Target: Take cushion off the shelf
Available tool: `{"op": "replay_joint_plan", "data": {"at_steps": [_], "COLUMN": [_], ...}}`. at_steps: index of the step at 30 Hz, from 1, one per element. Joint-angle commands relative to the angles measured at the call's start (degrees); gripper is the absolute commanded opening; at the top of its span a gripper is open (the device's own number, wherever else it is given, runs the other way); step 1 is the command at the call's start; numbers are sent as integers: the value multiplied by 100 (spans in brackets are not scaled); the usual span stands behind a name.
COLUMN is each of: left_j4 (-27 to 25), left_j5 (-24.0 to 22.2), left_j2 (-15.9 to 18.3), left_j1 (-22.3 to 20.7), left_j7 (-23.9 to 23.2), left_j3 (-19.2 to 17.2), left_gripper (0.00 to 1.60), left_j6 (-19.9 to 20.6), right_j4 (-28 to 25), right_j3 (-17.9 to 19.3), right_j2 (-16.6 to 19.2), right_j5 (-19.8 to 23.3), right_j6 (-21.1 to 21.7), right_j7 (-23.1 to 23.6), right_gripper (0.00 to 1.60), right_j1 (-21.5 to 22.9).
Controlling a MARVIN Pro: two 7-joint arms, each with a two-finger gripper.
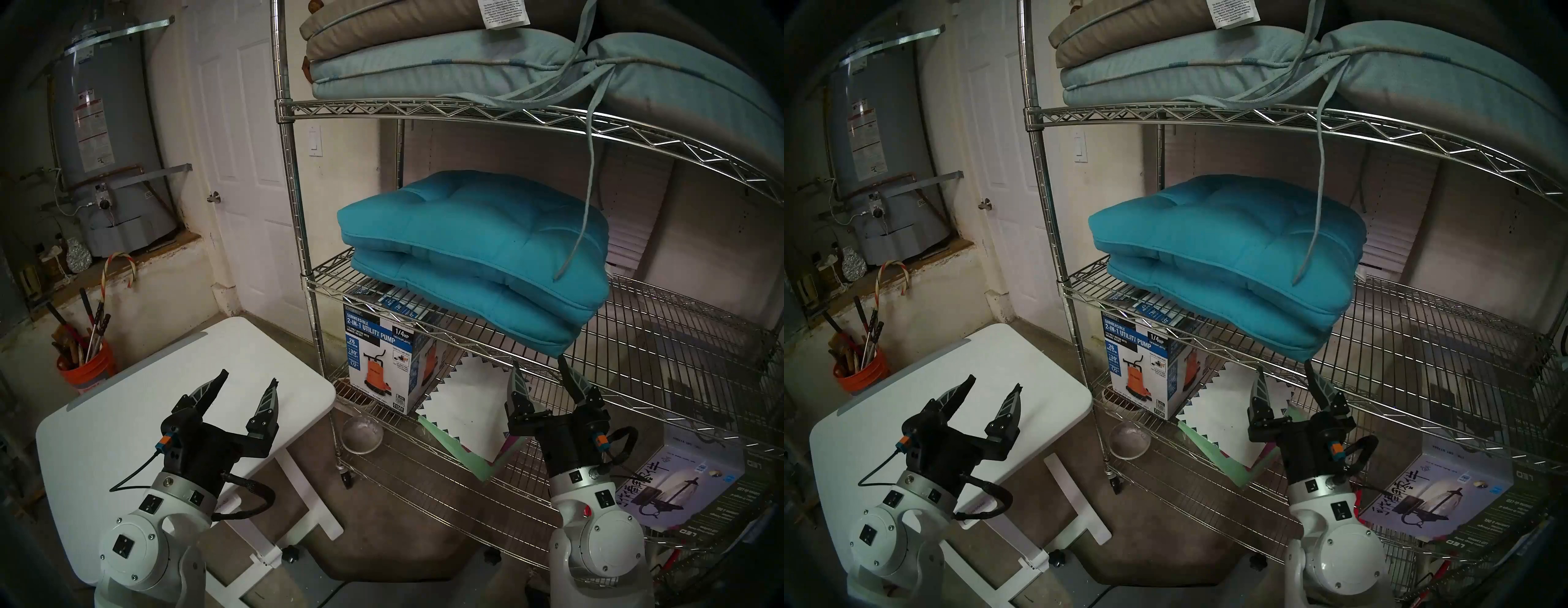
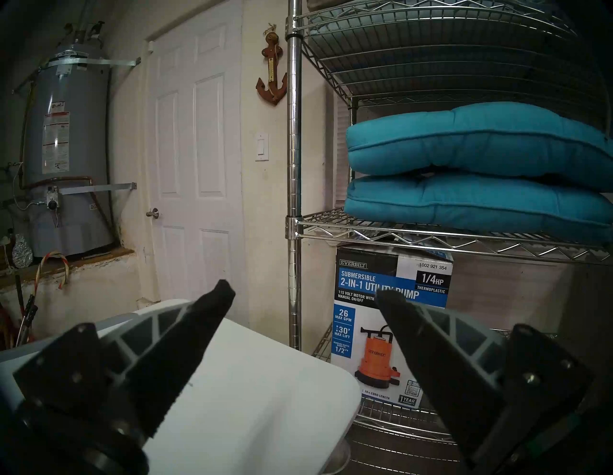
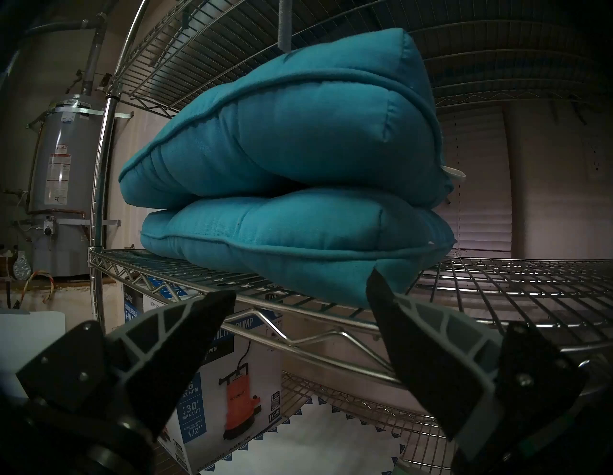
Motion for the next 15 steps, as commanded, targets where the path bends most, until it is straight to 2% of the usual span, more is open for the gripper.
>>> {"op": "replay_joint_plan", "data": {"at_steps": [1,10,12,15], "left_j4": [-103,-102,-101,-98], "left_j5": [-4,-5,-5,-6], "left_j2": [-4,-2,-1,0], "left_j1": [0,0,0,-2], "left_j7": [5,7,7,6], "left_j3": [-10,-10,-10,-9], "left_gripper": [160,160,160,160], "left_j6": [-8,-9,-10,-12], "right_j4": [11,11,15,-47], "right_j3": [14,16,104,284], "right_j2": [-18,-21,116,214], "right_j5": [1,0,-334,-498], "right_j6": [40,39,-174,-248], "right_j7": [-25,-21,-40,-64], "right_gripper": [160,160,160,160], "right_j1": [18,19,37,76]}}
